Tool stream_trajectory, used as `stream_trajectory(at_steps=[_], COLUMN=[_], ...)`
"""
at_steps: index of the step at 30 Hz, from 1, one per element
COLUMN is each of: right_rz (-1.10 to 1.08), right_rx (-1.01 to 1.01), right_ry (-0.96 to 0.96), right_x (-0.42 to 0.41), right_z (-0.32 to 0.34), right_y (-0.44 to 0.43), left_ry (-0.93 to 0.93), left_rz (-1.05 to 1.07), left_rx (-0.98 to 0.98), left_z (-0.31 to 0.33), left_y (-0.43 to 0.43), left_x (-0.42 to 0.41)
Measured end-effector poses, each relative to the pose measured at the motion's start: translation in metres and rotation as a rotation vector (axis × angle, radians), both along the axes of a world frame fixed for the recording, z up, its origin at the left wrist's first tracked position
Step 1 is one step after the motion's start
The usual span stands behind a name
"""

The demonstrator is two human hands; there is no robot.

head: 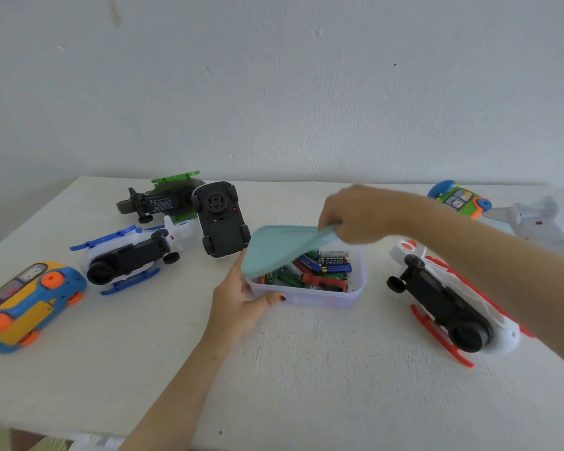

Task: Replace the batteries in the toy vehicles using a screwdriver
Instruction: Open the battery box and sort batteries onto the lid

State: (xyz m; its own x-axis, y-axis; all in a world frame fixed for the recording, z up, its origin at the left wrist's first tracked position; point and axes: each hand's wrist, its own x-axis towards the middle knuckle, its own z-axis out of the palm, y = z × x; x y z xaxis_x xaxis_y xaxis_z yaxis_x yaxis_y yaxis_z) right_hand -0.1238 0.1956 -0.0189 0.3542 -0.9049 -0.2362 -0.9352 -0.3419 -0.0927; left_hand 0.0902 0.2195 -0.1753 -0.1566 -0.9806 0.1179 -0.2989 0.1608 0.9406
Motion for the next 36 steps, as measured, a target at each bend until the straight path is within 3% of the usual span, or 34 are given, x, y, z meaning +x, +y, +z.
stream_trajectory(at_steps=[7,11,15,18,22,24,28,36], right_rz=[-0.143,-0.343,-0.370,-0.299,-0.202,-0.188,-0.160,-0.228], right_rx=[0.050,-0.032,0.065,0.207,0.423,0.494,0.530,0.313], right_ry=[-0.223,-0.585,-0.843,-0.958,-1.043,-1.042,-0.824,-0.510], right_x=[-0.019,-0.041,-0.042,-0.037,-0.029,-0.026,-0.025,-0.023], right_z=[0.026,0.028,0.028,0.024,0.008,-0.001,-0.016,-0.041], right_y=[-0.026,-0.039,-0.025,-0.008,0.010,0.015,0.018,0.007], left_ry=[0.007,-0.007,0.056,0.058,0.253,0.182,0.047,0.069], left_rz=[-0.014,-0.034,-0.061,0.002,0.126,0.171,0.126,0.106], left_rx=[0.028,0.044,0.147,-0.013,-0.172,-0.172,0.099,0.555], left_z=[0.005,0.006,0.022,0.051,0.086,0.094,0.083,0.043], left_y=[0.001,0.000,-0.003,0.000,0.005,0.008,0.022,0.053], left_x=[0.000,0.001,0.010,0.016,0.023,0.029,0.041,0.044])
